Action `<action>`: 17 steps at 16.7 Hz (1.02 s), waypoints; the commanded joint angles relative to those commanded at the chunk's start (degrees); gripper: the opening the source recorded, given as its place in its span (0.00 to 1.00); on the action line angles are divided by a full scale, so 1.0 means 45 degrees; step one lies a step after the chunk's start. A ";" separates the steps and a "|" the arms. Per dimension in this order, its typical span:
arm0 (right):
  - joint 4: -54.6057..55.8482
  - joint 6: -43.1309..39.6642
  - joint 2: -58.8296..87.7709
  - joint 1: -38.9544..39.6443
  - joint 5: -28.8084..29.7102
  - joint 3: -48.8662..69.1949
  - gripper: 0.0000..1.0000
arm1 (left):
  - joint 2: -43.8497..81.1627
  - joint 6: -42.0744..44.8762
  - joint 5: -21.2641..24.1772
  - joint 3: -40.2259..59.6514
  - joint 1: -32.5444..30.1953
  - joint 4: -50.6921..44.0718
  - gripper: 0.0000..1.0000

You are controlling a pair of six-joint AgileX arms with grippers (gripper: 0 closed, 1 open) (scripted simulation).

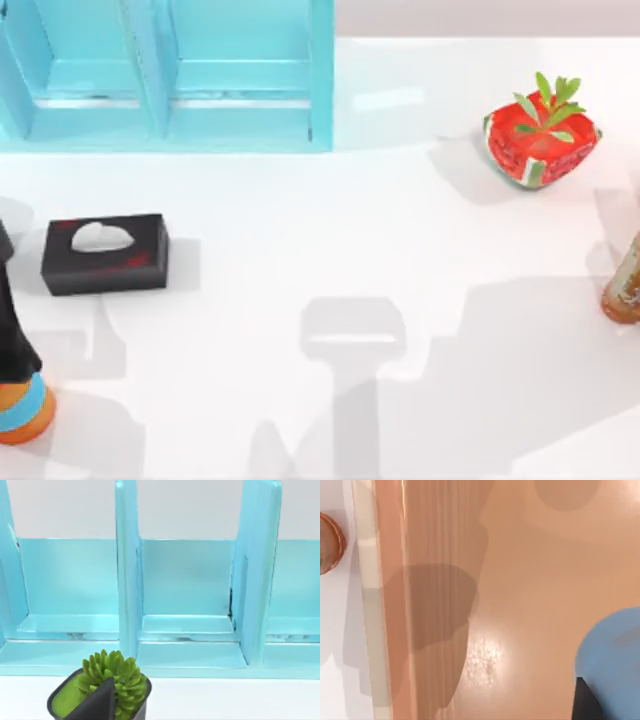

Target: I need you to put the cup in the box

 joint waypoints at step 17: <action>0.3129 -0.0171 0.0547 -0.0204 -0.0051 -0.2604 0.30 | 0.0000 0.0000 0.0000 0.0000 0.0000 0.0000 1.00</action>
